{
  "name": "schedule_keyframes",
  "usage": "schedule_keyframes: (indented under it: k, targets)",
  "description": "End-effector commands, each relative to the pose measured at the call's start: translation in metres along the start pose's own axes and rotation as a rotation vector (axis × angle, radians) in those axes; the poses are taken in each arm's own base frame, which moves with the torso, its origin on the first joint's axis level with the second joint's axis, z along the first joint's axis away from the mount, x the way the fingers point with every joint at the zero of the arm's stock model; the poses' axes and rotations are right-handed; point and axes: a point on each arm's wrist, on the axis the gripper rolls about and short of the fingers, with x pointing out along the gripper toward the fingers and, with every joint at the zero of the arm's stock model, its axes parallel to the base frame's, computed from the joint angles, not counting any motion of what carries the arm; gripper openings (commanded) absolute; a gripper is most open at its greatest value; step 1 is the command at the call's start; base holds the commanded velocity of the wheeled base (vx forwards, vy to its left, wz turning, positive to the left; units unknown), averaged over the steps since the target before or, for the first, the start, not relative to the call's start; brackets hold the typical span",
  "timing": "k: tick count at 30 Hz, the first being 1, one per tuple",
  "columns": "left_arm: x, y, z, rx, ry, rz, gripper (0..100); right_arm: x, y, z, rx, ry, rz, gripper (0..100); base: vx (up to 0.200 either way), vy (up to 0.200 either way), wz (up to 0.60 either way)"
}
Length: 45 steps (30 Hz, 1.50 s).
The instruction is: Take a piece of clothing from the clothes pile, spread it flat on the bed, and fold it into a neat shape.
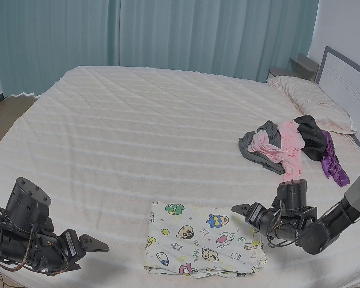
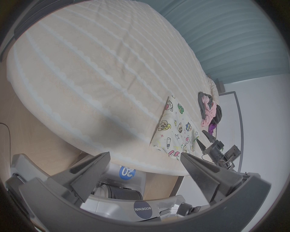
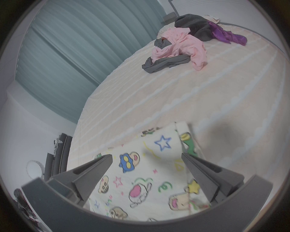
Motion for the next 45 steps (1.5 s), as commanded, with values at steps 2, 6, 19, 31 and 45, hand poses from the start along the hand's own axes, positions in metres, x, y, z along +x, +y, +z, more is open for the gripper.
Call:
schedule_keyframes:
  k: [2,6,19,31,45]
  targets:
    - [0.0,-0.001,0.0,-0.004,-0.002,-0.003,100,0.031,-0.003,-0.002,0.045,0.022,-0.007,100,0.0,0.0,0.0]
    - [0.0,-0.002,0.001,-0.002,-0.009,-0.015,100,0.042,-0.007,0.005,0.073,0.004,-0.005,100,0.0,0.0,0.0]
    - [-0.001,-0.003,0.003,-0.008,-0.022,-0.022,100,0.01,-0.014,0.034,0.112,-0.118,0.026,100,0.0,0.0,0.0]
    - [-0.001,-0.005,0.003,-0.005,-0.018,-0.027,100,-0.036,-0.03,0.004,0.059,-0.052,-0.038,100,0.0,-0.117,0.0]
    - [-0.001,-0.007,0.003,0.003,-0.02,-0.032,100,-0.035,-0.04,-0.014,-0.008,0.027,-0.073,100,0.0,-0.157,0.0]
